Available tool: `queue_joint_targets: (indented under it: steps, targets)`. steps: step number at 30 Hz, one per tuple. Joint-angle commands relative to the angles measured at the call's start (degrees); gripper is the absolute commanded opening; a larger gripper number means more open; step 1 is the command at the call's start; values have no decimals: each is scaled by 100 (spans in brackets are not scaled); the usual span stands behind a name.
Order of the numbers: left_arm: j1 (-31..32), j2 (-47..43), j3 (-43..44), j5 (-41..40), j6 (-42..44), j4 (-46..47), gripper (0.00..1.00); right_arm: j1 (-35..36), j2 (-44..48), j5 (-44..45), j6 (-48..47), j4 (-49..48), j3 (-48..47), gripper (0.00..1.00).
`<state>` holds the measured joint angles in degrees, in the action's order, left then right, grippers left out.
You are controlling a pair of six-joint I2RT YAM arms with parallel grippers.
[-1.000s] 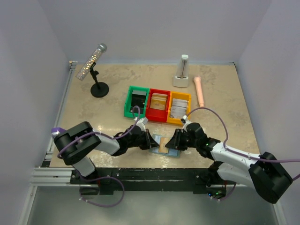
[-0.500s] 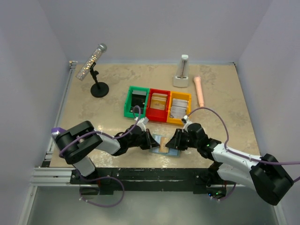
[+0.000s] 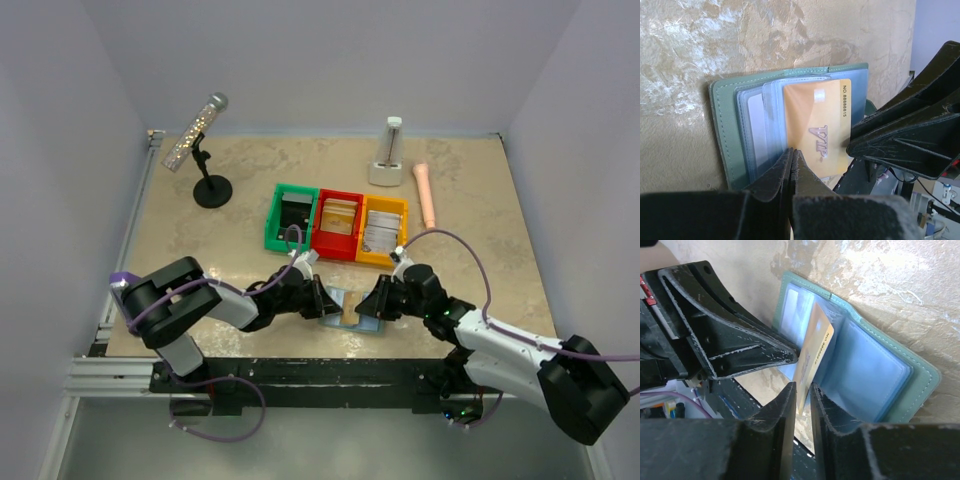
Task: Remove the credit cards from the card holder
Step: Remove the credit card from the card holder.
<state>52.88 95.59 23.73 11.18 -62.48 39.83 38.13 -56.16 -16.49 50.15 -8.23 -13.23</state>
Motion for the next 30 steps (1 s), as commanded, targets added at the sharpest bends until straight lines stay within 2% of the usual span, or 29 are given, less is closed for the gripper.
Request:
queue_joint_targets:
  steps: [1,6,15,30]
  targets:
    - [47,364,-149,-318,219,-1136,0,-16,132,-135,56,-469,-21,17]
    - [47,355,-140,-318,210,-1144,0,-25,114,-135,56,-443,-4,9]
    - [47,337,-175,-336,192,-1127,0,-43,184,-118,12,-338,5,1]
    - [47,223,-281,-450,113,-1092,0,-60,756,84,-198,453,-12,0]
